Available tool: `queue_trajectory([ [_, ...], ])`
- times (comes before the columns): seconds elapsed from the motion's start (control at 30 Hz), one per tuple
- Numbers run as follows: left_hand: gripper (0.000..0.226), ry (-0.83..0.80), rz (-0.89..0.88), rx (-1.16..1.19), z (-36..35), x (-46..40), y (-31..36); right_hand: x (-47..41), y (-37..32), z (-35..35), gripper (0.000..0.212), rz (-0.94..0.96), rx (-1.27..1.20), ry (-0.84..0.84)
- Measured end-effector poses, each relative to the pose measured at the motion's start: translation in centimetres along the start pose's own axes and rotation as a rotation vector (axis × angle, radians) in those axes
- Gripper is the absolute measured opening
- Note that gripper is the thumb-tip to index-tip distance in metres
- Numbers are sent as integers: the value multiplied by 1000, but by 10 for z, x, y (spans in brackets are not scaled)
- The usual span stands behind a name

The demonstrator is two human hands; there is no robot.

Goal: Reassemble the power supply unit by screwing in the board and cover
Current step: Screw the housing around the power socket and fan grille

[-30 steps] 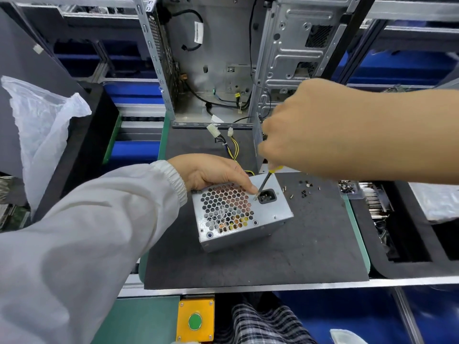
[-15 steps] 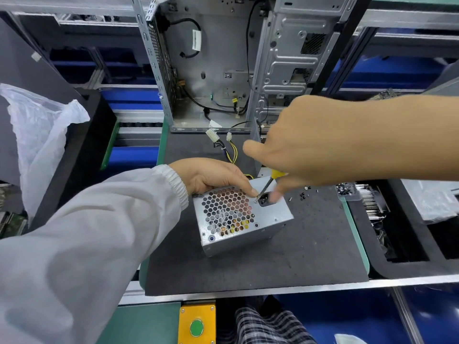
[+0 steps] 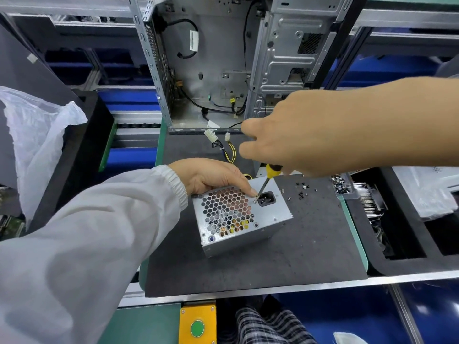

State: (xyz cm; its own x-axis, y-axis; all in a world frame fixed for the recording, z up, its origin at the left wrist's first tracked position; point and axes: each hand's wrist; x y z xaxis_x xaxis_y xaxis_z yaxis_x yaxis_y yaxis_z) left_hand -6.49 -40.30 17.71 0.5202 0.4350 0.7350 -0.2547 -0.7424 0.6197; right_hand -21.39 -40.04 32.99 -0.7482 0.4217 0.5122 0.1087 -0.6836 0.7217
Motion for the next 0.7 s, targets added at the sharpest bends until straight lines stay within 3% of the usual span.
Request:
queue_trajectory([
  [0.17, 48, 14, -9, -11, -2, 1, 0, -1, -3, 3, 44, -40, 39, 23],
  [0.3, 26, -1, -8, 2, 1, -1, -1, 1, -3, 0, 42, 11, -52, -21],
  [0.4, 24, 2, -15, 6, 1, -1, -1, 1, 2, -1, 22, -27, -70, -23],
  [0.47, 28, 17, -22, 20, 0, -1, -1, 0, 2, 4, 43, -63, -2, 15],
  [0.53, 35, 31, -25, 17, 0, 0, -1, -1, -2, -1, 41, -71, -42, 26],
  [0.6, 31, 17, -14, 18, 0, -1, 0, -2, 0, -9, 57, -57, -97, 33],
  [0.7, 36, 13, 13, 22, 1, -1, 1, 1, 7, -11, 36, 20, -179, -21],
])
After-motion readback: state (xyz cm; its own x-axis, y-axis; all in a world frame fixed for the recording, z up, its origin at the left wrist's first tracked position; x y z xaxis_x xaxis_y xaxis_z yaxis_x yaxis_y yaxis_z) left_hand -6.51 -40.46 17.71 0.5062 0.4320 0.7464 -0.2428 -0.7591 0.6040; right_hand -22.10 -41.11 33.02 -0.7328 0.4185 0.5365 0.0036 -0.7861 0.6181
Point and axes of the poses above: each hand's wrist, its own x-axis away from the middle knuckle, its own z-axis out of the back of the hand, y = z × x, and after that the axes turned 12 degrees about x, right-handed
